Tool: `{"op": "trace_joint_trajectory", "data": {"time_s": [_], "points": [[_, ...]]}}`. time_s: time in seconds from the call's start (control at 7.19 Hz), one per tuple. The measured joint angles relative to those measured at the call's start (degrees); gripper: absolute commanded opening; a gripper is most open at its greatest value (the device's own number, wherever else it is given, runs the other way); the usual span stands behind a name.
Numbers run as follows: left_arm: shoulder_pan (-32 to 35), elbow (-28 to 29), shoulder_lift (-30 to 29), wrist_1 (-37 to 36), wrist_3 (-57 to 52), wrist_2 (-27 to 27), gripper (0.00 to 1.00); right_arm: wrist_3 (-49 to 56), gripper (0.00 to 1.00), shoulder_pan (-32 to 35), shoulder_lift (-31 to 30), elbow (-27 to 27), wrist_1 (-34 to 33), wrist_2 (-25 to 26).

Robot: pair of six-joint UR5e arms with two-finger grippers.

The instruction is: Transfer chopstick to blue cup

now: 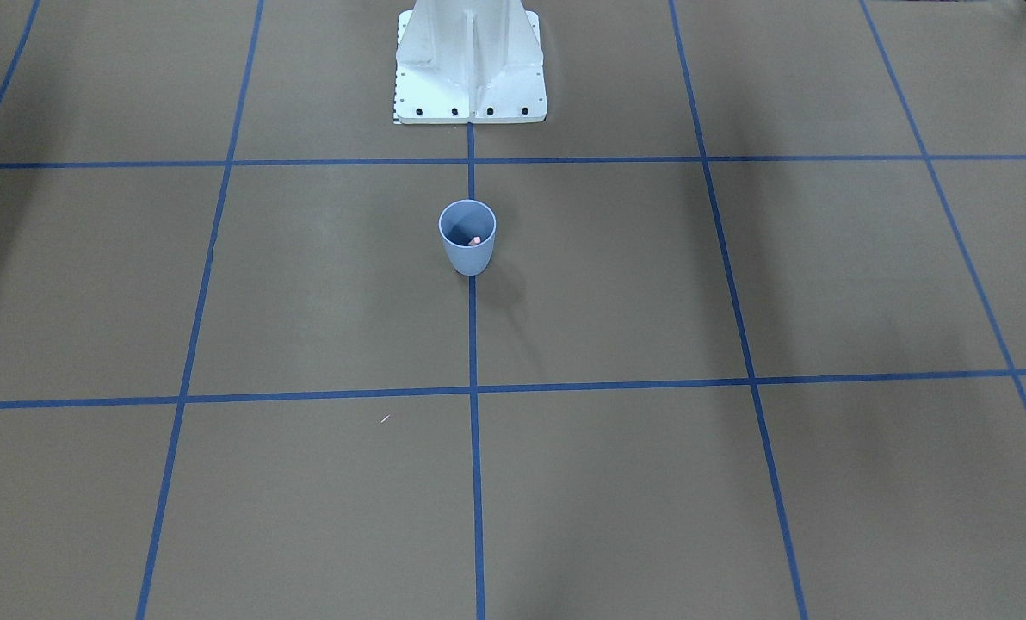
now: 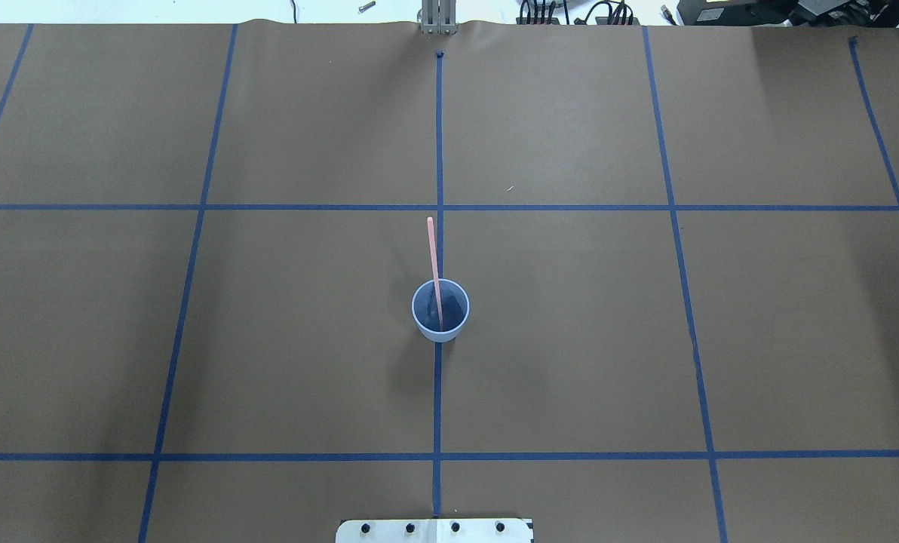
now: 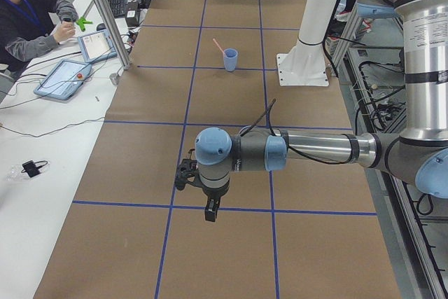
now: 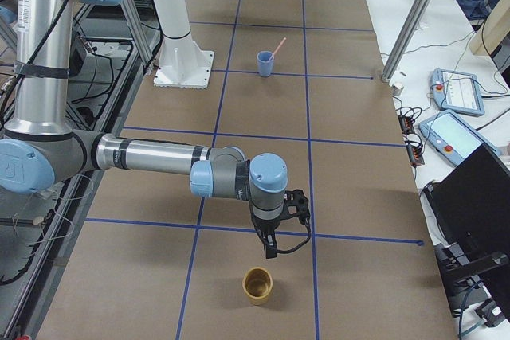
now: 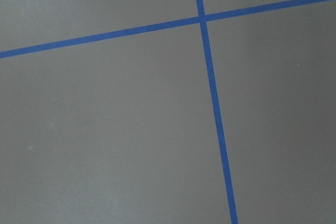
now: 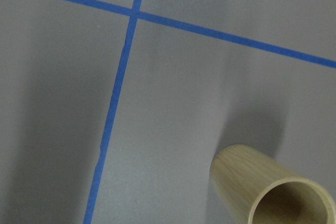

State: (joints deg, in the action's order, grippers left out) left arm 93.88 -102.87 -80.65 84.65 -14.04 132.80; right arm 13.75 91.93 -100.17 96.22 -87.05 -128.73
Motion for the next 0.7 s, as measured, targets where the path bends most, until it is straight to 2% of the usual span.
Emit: {"op": "trace_joint_trajectory", "data": {"time_s": [0.7], "points": [[-0.01,0.02,0.05,0.25,-0.37,0.0,0.99,0.15,1.0,0.01,-1.62,-0.21,2.71,-0.89]]}}
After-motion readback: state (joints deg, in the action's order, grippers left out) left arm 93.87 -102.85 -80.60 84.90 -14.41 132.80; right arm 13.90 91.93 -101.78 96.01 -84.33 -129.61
